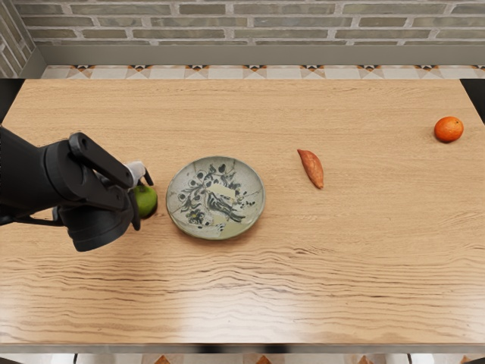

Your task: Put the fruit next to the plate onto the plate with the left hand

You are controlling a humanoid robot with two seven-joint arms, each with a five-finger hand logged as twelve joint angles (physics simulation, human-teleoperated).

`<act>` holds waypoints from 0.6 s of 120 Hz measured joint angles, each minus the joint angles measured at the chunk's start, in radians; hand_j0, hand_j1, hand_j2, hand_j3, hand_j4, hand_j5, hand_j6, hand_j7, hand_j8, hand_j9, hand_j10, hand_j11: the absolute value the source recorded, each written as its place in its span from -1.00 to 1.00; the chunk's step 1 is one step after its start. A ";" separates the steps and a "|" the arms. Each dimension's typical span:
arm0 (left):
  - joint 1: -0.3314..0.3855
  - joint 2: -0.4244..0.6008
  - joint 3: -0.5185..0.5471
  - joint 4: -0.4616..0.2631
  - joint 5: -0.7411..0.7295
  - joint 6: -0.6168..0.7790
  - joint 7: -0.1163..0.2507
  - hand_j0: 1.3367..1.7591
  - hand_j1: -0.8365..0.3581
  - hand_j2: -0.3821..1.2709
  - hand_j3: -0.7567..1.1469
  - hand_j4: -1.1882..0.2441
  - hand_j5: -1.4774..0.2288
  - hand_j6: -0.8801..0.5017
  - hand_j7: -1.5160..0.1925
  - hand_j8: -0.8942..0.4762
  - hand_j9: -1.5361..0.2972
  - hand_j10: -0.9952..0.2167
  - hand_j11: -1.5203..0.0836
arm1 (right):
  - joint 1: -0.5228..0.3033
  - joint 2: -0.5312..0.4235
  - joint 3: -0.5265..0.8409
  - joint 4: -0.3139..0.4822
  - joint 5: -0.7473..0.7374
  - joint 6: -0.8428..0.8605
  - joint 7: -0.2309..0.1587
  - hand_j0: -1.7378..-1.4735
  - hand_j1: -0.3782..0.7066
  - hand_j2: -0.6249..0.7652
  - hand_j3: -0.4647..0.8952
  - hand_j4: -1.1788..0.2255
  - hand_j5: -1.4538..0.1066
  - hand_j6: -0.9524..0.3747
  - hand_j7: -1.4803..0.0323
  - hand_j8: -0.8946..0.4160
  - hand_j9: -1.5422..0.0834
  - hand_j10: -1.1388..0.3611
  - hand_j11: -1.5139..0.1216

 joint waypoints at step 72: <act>-0.015 0.016 0.001 0.007 -0.089 -0.002 -0.002 0.48 -0.06 -0.27 -0.20 0.12 -0.44 -0.10 -0.40 -0.25 -0.40 -0.52 -0.34 | 0.000 0.000 0.000 0.000 0.000 0.000 0.000 -0.40 -0.91 -0.11 -0.32 0.66 0.84 0.41 0.93 0.34 0.87 0.50 0.83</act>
